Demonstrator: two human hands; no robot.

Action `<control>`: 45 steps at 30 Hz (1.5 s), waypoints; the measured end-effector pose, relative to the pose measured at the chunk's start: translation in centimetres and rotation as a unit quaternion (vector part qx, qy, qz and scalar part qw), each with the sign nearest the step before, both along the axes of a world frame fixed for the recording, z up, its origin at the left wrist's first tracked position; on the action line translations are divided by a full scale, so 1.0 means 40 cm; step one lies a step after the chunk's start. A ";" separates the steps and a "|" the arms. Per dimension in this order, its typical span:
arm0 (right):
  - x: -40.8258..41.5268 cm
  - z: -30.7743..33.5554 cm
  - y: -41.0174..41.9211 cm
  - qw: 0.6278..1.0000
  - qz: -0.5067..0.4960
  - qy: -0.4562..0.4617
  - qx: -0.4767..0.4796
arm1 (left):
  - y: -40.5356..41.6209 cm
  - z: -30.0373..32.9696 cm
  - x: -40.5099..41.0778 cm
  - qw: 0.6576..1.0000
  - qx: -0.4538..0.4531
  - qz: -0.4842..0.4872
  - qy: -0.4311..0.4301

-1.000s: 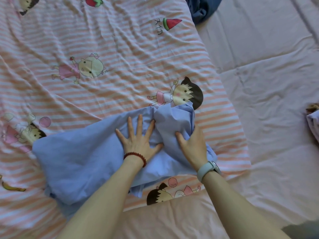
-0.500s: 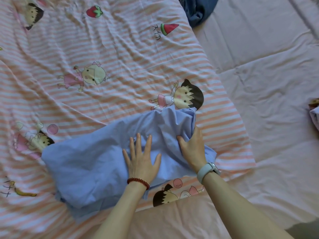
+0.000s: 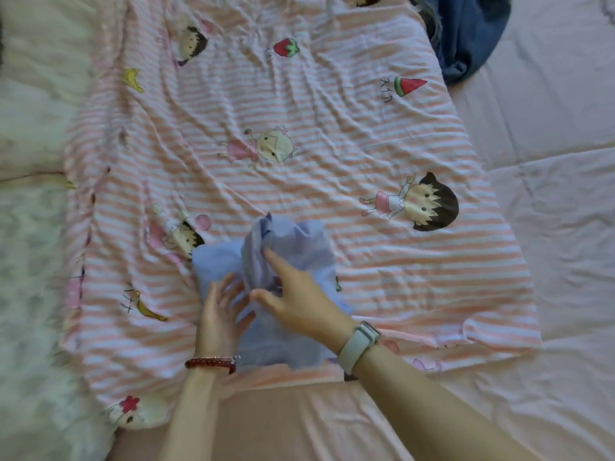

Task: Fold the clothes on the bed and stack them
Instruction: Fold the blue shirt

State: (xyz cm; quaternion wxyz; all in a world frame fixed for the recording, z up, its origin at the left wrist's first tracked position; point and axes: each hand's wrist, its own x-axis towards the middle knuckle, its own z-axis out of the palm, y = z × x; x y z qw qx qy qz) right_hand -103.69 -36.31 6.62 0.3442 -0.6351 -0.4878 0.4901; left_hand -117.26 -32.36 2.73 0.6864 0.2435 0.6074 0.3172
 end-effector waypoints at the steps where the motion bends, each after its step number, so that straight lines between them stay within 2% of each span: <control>1: -0.030 0.001 0.011 0.999 0.047 -0.018 0.005 | 0.013 0.009 -0.035 1.000 -0.002 0.004 -0.009; 2: -0.050 0.001 0.017 0.997 0.066 -0.032 0.015 | 0.023 0.004 -0.065 1.000 -0.004 -0.001 -0.012; 4: -0.058 -0.014 0.013 0.999 0.026 -0.042 0.023 | 0.027 -0.007 -0.099 0.999 0.003 -0.045 0.017; 7: -0.027 -0.079 -0.017 0.992 -0.068 -0.103 0.022 | 0.019 -0.046 -0.110 0.976 0.074 -0.097 0.181; 10: -0.004 -0.143 -0.040 0.973 -0.047 -0.223 0.029 | 0.000 -0.058 -0.068 0.942 0.157 -0.080 0.285; 11: -0.003 -0.160 -0.046 0.966 -0.036 -0.254 0.034 | -0.006 -0.068 -0.061 0.923 0.202 -0.061 0.322; 13: -0.008 -0.182 -0.060 0.952 -0.049 -0.299 0.049 | -0.017 -0.075 -0.053 0.855 0.281 -0.017 0.436; 15: -0.028 -0.185 -0.075 0.945 -0.074 -0.311 0.065 | -0.017 -0.077 -0.050 0.795 0.327 -0.001 0.512; 16: -0.042 -0.184 -0.081 0.946 -0.079 -0.307 0.066 | -0.015 -0.070 -0.044 0.786 0.335 -0.016 0.520; 19: -0.073 -0.199 -0.082 0.940 -0.062 -0.331 0.050 | 0.002 -0.079 -0.031 0.806 0.280 -0.099 0.512; 21: -0.086 -0.210 -0.076 0.928 -0.042 -0.368 0.031 | 0.025 -0.086 -0.014 0.805 0.227 -0.158 0.524; 23: -0.089 -0.220 -0.074 0.923 -0.022 -0.383 0.022 | 0.046 -0.094 0.009 0.807 0.213 -0.190 0.517; 25: -0.083 -0.232 -0.080 0.929 -0.016 -0.366 0.041 | 0.063 -0.092 0.029 0.832 0.212 -0.178 0.480; 28: -0.071 -0.231 -0.086 0.951 -0.064 -0.291 0.082 | 0.069 -0.080 0.039 0.900 0.196 -0.116 0.373; 32: -0.072 -0.222 -0.079 0.933 -0.123 -0.324 0.094 | 0.064 -0.045 -0.010 0.939 0.206 -0.046 0.272; 34: -0.081 -0.226 -0.075 0.928 -0.099 -0.345 0.098 | 0.066 -0.040 -0.042 0.938 0.219 -0.019 0.268; 37: -0.100 -0.245 -0.073 0.925 -0.024 -0.371 0.082 | 0.085 -0.043 -0.085 0.906 0.247 0.001 0.344; 40: -0.122 -0.264 -0.063 0.917 0.041 -0.395 0.020 | 0.101 -0.076 -0.129 0.884 0.175 -0.029 0.432; 45: -0.123 -0.295 -0.048 0.913 0.066 -0.400 -0.042 | -0.001 -0.096 -0.154 0.930 0.070 -0.083 0.351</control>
